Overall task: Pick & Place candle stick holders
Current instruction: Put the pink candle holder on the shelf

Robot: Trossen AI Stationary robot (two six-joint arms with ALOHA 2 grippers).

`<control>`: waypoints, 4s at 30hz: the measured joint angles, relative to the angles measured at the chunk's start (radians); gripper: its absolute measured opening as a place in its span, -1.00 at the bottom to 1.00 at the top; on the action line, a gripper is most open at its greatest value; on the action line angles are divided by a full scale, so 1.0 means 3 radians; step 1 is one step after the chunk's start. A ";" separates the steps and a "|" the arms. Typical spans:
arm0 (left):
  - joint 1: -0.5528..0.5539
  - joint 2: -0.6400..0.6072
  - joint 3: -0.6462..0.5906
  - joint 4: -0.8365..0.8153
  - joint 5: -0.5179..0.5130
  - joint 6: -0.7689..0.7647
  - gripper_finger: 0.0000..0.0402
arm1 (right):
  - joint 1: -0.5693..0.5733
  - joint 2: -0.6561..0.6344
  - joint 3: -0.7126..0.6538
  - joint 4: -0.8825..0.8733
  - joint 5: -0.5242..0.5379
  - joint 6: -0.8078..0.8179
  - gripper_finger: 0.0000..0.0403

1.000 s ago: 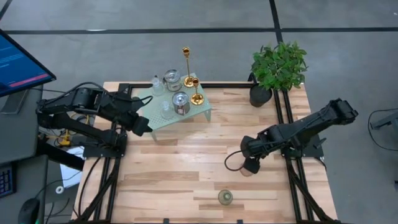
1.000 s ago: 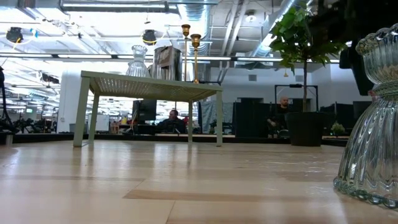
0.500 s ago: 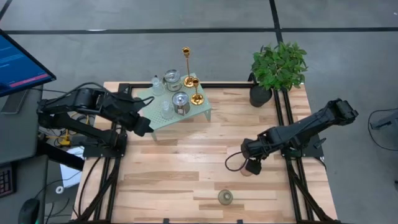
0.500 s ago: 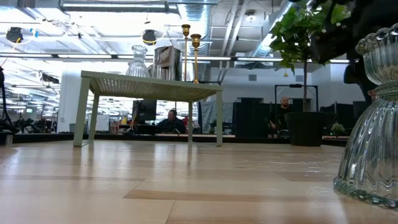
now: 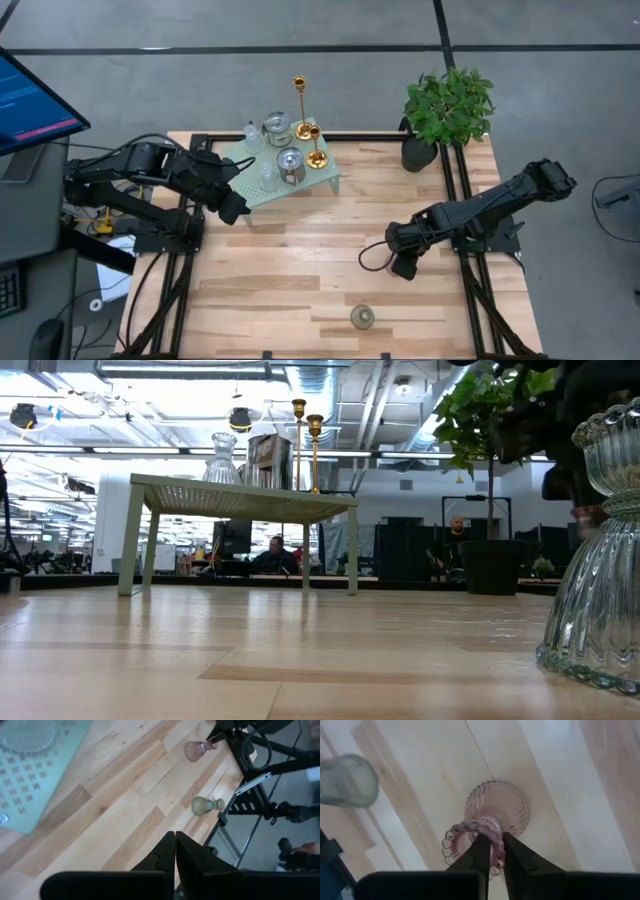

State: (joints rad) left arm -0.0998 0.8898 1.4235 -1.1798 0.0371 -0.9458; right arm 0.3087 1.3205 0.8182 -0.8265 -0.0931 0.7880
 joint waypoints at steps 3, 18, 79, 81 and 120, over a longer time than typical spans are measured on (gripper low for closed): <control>0.0000 0.0065 0.0001 0.0054 0.0002 0.0227 -0.94 | -0.0059 0.0007 0.0012 0.0045 -0.0111 -0.0044 -0.88; -0.0048 0.0725 0.0001 0.0815 0.0321 0.1792 -0.24 | -0.0305 0.0006 0.1289 -0.0433 -0.0218 -0.0675 -0.95; 0.0118 0.2412 -0.0001 0.3850 0.1240 0.2669 0.11 | -0.0429 0.0084 0.1784 -0.0057 -0.0210 -0.1153 -0.94; 0.0133 0.2418 -0.0001 0.3848 0.1249 0.2664 0.11 | -0.0431 0.0085 0.1786 -0.0026 -0.0210 -0.1169 -0.94; 0.0131 0.2528 -0.0011 0.3834 0.1233 0.2598 -0.42 | -0.0470 0.0074 0.1795 0.0052 -0.0207 -0.1178 -0.23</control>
State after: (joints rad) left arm -0.0604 1.6482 1.4200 -0.0297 0.4068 -0.1665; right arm 0.1677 1.3426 1.3567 -0.8110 -0.1552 0.4346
